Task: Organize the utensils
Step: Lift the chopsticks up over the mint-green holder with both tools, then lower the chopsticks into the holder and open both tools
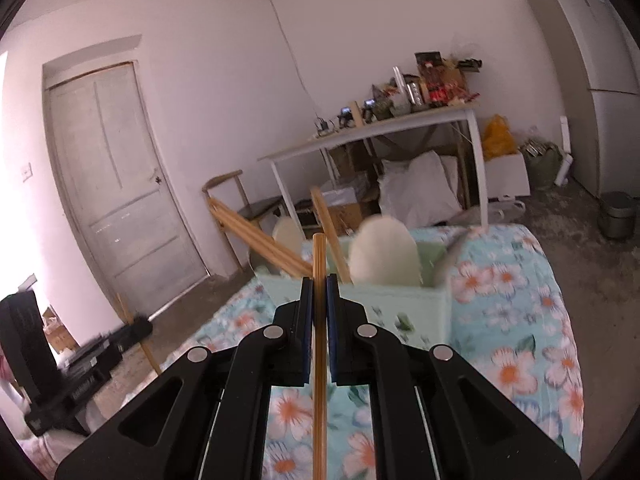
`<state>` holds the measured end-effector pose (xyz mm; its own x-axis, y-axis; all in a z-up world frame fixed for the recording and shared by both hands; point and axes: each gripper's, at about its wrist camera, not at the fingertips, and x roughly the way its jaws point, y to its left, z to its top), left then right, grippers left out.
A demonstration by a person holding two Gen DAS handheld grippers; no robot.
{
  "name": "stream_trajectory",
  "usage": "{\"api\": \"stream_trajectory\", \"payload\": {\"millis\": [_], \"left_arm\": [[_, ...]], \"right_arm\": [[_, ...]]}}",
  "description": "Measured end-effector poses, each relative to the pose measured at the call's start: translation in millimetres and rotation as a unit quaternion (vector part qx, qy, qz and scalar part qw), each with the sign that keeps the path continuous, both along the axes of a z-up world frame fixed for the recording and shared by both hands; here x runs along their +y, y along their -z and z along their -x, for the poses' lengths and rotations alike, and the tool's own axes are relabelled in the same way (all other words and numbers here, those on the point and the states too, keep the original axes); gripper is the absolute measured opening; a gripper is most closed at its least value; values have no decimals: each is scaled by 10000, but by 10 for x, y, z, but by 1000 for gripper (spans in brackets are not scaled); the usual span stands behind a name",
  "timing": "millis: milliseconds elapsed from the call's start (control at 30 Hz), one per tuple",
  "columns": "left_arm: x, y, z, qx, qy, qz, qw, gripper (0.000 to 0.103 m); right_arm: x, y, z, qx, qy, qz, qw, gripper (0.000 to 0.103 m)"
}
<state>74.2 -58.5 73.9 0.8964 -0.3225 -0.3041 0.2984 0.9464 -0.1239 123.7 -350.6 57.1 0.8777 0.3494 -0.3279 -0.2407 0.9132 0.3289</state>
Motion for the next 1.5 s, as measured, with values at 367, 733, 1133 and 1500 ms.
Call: {"api": "stream_trajectory", "payload": {"millis": [367, 733, 1133, 1500], "left_arm": [[-164, -12, -282, 556, 111, 173, 9982, 10], [-278, -113, -424, 870, 15, 106, 9961, 9], [-308, -171, -375, 775, -43, -27, 9970, 9], [-235, -247, -315, 618, -15, 185, 9979, 7]], "right_arm": [[-187, -6, 181, -122, 47, -111, 9999, 7], [-205, -142, 212, -241, -65, -122, 9996, 7], [-162, -233, 300, -317, -106, -103, 9994, 7], [-153, -266, 320, -346, -116, -107, 9993, 7]]}}
